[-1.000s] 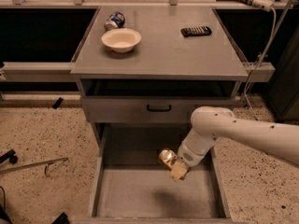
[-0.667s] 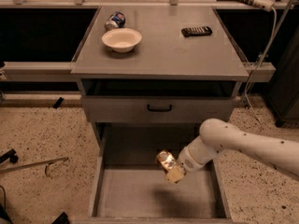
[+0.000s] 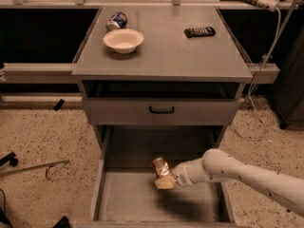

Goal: Place orange can into middle drawer

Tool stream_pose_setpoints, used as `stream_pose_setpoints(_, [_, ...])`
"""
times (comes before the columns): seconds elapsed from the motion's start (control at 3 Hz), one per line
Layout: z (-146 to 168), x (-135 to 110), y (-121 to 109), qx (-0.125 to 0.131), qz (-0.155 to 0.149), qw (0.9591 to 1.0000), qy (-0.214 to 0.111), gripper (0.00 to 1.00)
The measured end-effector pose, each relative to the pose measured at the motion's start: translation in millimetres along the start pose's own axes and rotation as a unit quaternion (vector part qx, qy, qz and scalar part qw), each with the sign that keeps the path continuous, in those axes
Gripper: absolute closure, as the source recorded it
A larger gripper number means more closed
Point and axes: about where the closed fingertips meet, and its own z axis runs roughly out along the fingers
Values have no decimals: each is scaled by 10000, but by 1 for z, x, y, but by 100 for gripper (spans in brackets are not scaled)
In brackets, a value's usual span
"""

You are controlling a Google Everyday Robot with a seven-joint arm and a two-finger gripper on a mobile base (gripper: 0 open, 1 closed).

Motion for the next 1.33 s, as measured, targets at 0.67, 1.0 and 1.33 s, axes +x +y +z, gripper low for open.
stream_pose_setpoints(0.67, [16,7,-5,95,138,9994,310,100])
stream_pose_setpoints(1.0, [32,21,-18,357,468,9961,657,100])
stream_pose_setpoints(1.33, [42,32,-25,434,748,9928,826,100])
